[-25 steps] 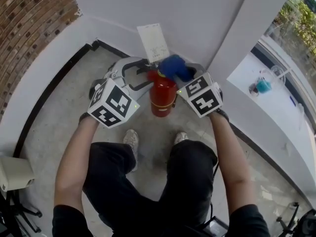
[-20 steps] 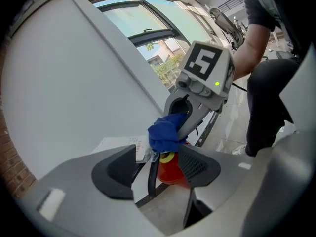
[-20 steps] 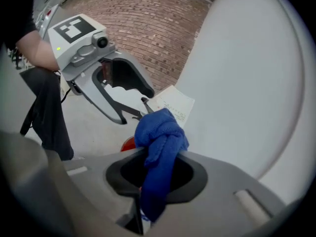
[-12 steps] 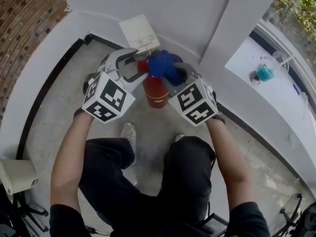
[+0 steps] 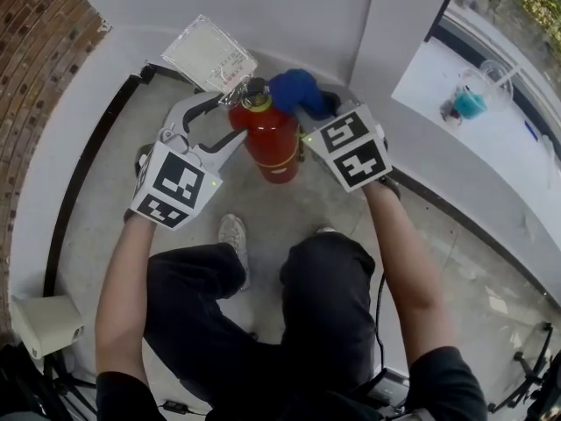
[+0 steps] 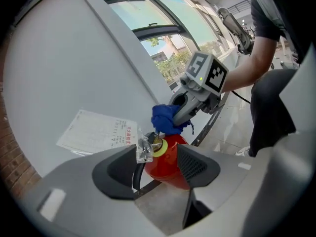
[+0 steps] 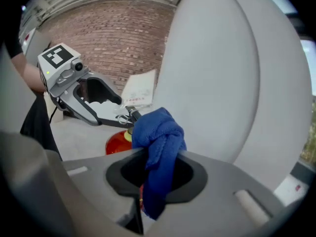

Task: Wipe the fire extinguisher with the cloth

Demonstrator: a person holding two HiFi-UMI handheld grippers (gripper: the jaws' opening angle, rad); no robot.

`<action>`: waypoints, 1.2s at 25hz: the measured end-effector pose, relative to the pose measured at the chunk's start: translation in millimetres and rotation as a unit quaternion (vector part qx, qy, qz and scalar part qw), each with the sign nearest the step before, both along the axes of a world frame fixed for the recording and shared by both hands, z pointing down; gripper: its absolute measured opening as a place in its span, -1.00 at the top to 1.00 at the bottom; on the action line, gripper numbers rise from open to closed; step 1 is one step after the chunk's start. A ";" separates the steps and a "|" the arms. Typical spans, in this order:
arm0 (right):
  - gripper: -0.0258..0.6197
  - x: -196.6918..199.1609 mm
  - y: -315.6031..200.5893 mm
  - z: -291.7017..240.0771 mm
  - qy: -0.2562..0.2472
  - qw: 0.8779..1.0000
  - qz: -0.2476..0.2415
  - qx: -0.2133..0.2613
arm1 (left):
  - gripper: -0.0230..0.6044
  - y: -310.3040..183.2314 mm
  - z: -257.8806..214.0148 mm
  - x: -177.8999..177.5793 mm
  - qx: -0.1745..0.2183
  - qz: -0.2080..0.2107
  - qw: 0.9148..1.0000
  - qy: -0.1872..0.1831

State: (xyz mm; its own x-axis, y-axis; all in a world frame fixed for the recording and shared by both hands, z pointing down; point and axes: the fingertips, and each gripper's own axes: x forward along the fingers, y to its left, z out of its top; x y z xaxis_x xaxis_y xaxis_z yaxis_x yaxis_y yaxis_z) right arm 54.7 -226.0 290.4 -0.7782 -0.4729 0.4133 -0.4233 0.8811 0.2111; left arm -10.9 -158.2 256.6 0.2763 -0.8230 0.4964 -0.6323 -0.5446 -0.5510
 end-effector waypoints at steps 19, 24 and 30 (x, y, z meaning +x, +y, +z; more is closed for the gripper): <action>0.69 36.7 -32.4 43.5 -0.099 0.986 0.059 -0.123 | 0.78 31.4 51.8 57.0 -0.072 -0.083 0.980 0.163; 0.69 32.5 -35.8 107.1 -0.073 0.981 0.076 -0.165 | 0.88 27.8 89.1 60.4 -0.098 -0.121 0.969 0.191; 0.69 25.2 -29.6 179.7 -0.067 0.972 0.080 -0.211 | 0.90 24.5 149.5 73.6 -0.144 -0.151 0.959 0.194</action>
